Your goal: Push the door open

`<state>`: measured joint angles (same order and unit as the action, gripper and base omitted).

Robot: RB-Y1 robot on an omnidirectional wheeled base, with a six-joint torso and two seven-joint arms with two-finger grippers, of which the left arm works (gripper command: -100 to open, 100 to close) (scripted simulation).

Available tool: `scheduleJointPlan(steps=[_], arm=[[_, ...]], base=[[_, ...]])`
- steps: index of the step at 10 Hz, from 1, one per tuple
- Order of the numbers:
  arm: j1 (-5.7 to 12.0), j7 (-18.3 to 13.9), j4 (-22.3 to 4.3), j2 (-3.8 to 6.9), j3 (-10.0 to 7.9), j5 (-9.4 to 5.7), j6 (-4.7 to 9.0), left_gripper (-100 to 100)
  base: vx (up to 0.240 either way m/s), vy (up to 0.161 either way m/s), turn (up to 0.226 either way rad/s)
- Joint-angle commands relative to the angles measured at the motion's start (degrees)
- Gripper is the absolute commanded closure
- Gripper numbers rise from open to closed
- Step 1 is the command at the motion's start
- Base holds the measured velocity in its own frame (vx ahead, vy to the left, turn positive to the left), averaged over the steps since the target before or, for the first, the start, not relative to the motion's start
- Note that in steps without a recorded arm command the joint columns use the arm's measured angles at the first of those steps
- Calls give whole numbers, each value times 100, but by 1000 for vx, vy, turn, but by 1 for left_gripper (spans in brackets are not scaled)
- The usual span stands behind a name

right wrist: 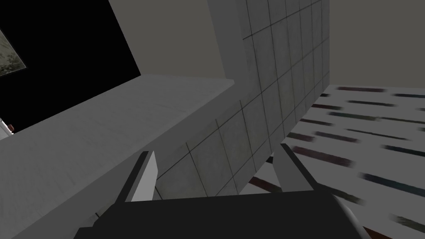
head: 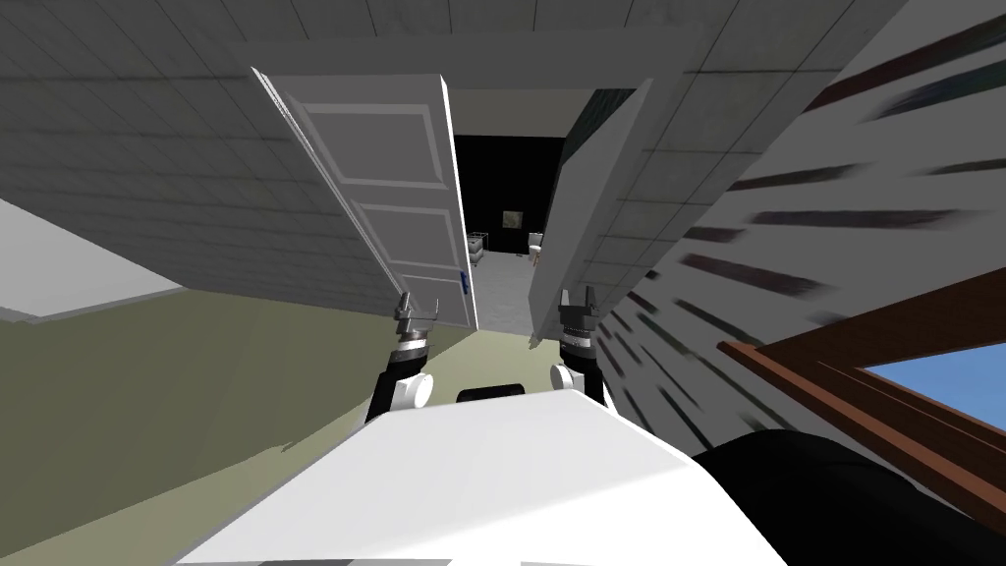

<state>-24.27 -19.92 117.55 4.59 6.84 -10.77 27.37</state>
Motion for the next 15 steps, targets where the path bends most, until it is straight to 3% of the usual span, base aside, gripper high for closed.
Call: scheduleJointPlan(steps=[1, 15], arm=[[67, -169, -231, 25, 62, -129, 85, -100], [644, -1662, -2416, 120, 766, -1317, 911, -100]], base=[[77, 45, -76], [90, 72, -92]])
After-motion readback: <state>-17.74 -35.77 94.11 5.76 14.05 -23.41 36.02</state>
